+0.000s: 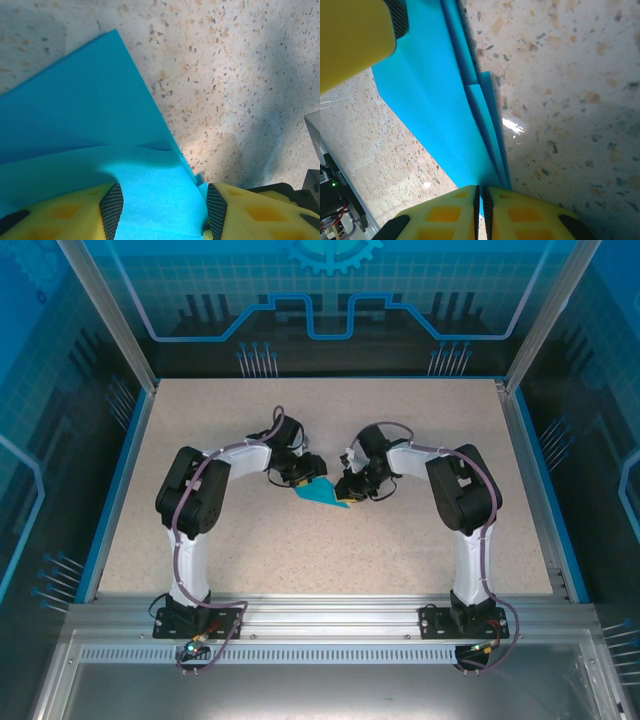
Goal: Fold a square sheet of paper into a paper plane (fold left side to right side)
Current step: Fourth fold the wing at the center of the table.
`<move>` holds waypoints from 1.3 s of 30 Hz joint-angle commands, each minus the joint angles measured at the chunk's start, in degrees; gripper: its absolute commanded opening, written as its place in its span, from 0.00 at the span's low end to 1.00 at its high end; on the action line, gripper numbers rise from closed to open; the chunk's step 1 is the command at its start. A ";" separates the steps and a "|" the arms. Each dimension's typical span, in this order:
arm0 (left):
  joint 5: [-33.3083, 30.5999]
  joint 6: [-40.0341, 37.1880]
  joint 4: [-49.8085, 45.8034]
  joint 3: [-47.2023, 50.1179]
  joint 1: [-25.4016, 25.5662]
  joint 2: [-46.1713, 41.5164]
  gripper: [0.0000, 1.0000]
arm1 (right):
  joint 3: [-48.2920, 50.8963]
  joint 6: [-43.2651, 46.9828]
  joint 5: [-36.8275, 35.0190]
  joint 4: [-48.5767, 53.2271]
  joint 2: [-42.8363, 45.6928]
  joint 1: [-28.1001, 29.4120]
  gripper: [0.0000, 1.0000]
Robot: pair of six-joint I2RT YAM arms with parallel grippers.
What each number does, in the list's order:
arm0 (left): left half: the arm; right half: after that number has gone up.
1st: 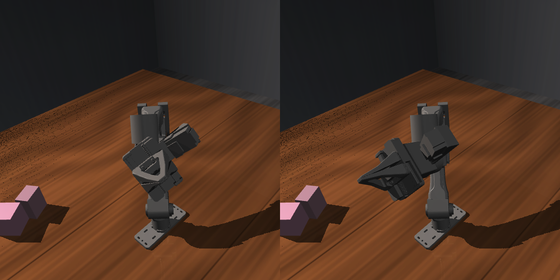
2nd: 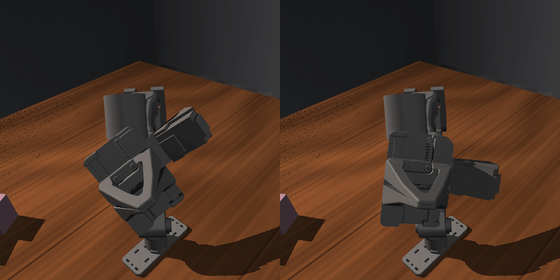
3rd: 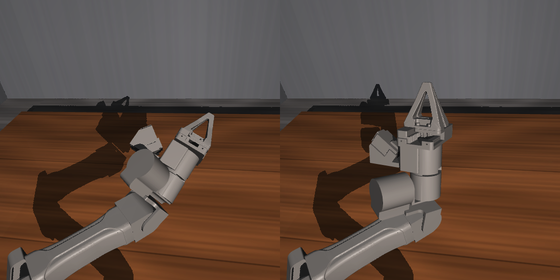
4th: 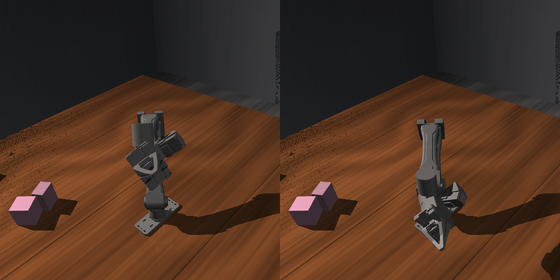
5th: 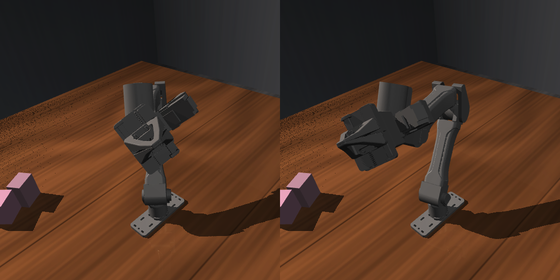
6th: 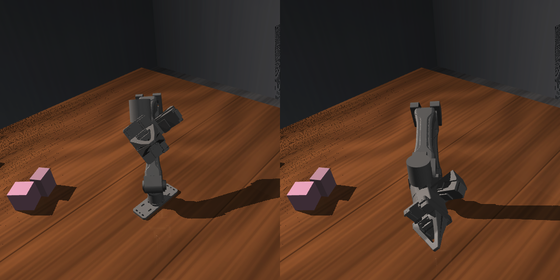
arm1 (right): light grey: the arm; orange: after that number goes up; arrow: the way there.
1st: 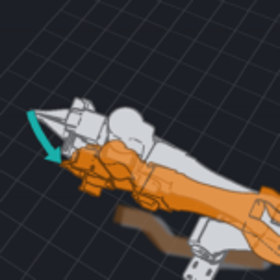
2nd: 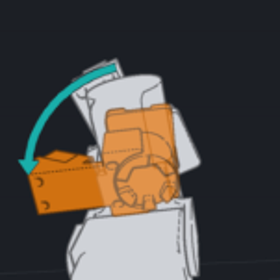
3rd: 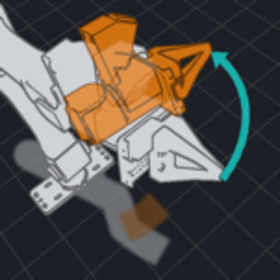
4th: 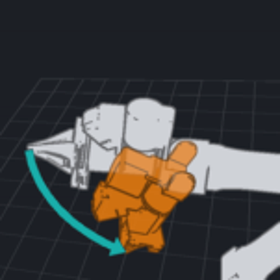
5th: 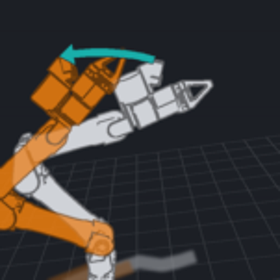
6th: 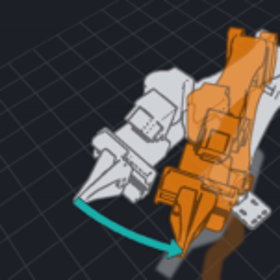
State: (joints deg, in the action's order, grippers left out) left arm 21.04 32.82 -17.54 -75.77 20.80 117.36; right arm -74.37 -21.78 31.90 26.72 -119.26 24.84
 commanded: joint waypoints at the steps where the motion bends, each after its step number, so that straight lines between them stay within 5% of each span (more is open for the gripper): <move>1: -5.87 -3.03 -5.76 1.25 -3.68 0.59 0.54 | 2.82 0.95 -7.73 8.61 -3.16 0.60 0.15; 13: -5.59 -7.25 -6.83 1.24 -11.72 1.22 0.54 | 2.60 1.20 -7.07 8.79 -3.17 0.65 0.15; 18: -4.24 -9.01 -9.04 1.00 -12.71 -5.71 0.54 | 2.06 1.40 -7.12 9.05 -3.08 0.65 0.15; 27: 3.26 -5.29 -3.75 9.07 -6.50 -17.69 0.53 | 1.33 1.35 -7.86 9.67 -3.02 0.66 0.15; 39: 4.08 -3.55 0.69 4.01 -0.74 -3.75 0.51 | 1.49 1.17 -8.37 10.02 -2.74 0.86 0.15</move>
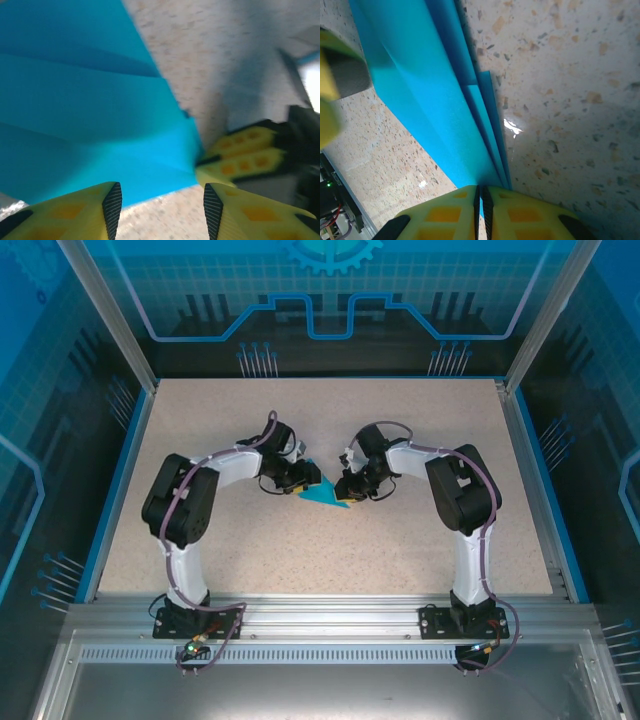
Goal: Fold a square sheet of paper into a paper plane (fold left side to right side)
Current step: Fourth fold the wing at the center of the table.
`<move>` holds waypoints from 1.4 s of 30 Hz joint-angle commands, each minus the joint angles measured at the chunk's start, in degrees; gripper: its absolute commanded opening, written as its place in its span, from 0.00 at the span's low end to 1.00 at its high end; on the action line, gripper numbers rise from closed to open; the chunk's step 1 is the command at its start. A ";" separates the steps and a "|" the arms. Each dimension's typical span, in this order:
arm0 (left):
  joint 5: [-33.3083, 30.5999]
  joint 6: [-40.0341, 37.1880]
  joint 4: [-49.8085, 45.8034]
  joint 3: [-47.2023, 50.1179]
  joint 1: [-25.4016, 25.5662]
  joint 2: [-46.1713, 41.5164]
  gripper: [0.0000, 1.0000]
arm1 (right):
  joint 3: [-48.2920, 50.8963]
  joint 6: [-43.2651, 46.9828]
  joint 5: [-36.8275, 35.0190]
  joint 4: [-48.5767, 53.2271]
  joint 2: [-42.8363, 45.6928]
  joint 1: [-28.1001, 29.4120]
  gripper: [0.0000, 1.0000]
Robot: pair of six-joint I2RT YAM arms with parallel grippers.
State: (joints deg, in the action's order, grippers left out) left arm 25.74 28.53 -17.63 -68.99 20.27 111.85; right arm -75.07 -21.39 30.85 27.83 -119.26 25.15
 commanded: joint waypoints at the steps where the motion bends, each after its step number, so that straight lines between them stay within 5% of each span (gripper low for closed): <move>1: -1.92 0.73 0.29 -3.30 -0.32 2.53 0.51 | 2.20 0.73 -7.42 9.03 -2.57 0.63 0.15; 18: 0.89 -1.15 -3.10 -0.25 -1.16 -7.73 0.53 | 1.94 0.82 -7.82 9.24 -2.55 0.61 0.15; 30: 0.32 -3.18 -6.50 -11.20 -1.95 5.01 0.52 | 1.85 0.61 -8.10 9.19 -2.97 0.78 0.15; 42: -2.71 -4.11 -7.32 -10.72 -3.33 9.79 0.51 | 1.94 0.53 -7.24 8.83 1.28 0.73 0.16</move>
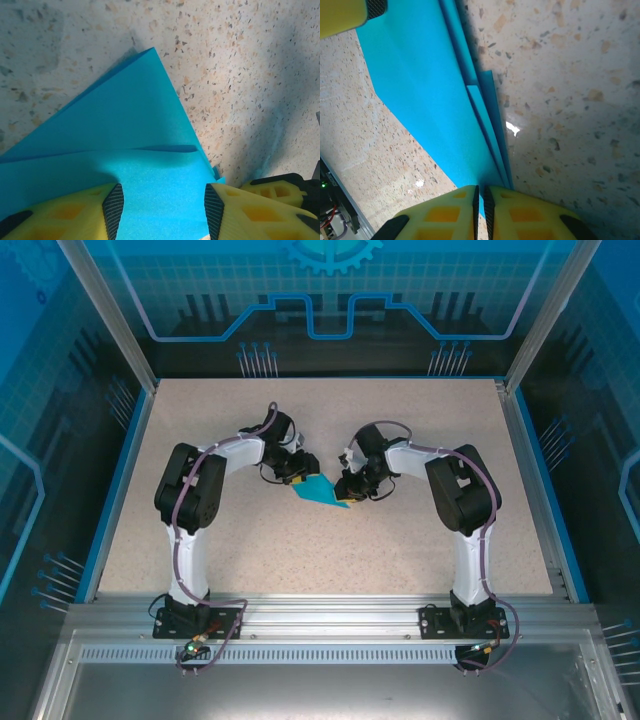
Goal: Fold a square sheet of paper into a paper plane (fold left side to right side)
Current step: Fourth fold the wing at the center of the table.
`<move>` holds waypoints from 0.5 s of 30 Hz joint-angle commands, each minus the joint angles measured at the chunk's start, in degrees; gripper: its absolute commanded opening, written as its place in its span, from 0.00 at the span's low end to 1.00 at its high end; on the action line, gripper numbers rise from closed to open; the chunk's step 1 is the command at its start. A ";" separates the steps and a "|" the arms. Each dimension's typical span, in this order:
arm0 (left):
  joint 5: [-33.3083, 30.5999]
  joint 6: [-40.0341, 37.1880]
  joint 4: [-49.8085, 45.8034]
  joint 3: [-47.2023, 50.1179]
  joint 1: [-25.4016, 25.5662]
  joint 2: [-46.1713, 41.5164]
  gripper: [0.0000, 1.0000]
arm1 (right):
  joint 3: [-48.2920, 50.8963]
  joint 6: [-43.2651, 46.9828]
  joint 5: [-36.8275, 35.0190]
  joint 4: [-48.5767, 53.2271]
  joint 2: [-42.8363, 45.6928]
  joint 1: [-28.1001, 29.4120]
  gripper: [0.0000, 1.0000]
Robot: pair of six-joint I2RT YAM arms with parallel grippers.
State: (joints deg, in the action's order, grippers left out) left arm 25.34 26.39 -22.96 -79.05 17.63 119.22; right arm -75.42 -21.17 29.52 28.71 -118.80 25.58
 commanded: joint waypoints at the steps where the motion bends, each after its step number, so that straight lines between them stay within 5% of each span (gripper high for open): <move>1: -2.23 -2.00 -1.66 -0.10 -0.66 2.48 0.51 | 2.29 -0.10 -5.41 7.96 2.08 0.27 0.16; 8: -1.66 -1.69 -0.09 2.33 -0.49 2.22 0.51 | 1.65 -8.08 -2.00 1.71 7.70 1.95 0.11; 15: -1.61 -1.25 0.69 3.13 -0.32 2.20 0.48 | -1.33 -18.15 -1.66 -6.10 2.30 5.24 0.03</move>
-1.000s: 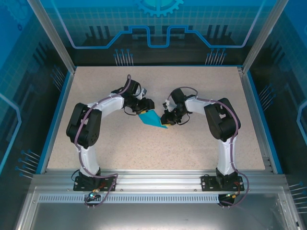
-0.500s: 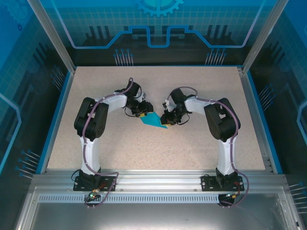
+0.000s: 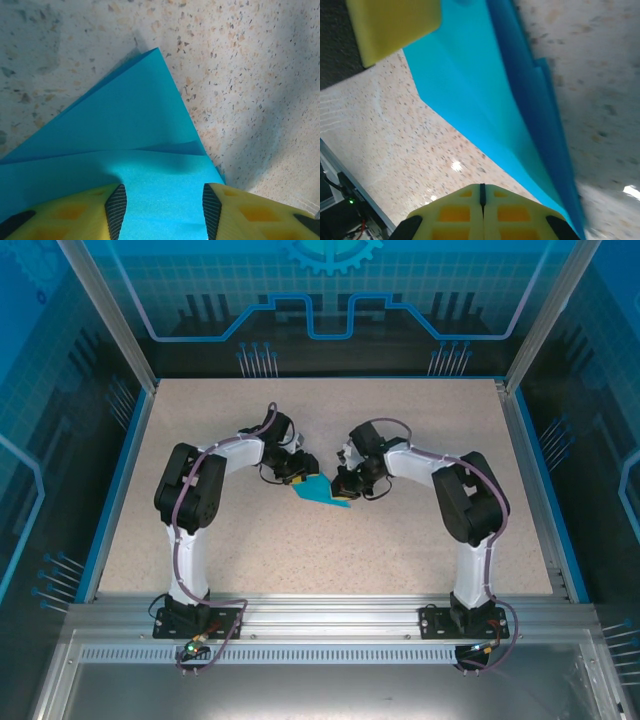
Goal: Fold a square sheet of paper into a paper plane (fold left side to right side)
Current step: Fourth fold the wing at the center of the table.
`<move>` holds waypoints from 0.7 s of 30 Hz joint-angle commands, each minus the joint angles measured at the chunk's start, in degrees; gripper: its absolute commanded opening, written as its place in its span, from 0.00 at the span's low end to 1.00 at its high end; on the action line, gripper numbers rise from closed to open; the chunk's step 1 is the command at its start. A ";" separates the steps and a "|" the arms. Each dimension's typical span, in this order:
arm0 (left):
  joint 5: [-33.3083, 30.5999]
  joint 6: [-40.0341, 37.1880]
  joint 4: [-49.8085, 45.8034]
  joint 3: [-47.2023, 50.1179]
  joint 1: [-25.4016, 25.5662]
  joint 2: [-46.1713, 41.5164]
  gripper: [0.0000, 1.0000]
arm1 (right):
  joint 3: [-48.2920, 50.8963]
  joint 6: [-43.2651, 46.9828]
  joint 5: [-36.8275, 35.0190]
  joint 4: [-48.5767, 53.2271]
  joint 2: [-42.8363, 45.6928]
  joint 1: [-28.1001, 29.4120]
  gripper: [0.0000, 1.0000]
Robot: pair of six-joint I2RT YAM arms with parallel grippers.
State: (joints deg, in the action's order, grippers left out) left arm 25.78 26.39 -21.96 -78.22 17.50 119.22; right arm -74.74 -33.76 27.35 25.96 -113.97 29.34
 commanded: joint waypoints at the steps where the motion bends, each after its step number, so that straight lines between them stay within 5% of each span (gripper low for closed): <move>1: -2.14 -1.24 -0.31 2.28 -0.15 2.22 0.47 | -2.37 -6.40 0.11 -4.04 -3.42 1.76 0.02; 21: -3.37 -1.26 -0.72 2.61 -0.10 2.12 0.47 | -7.78 -8.91 -2.68 -6.13 -9.66 2.89 0.02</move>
State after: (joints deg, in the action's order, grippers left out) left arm 25.80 26.41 -21.56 -77.84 17.41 119.20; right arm -80.84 -41.87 25.61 19.75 -121.80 31.53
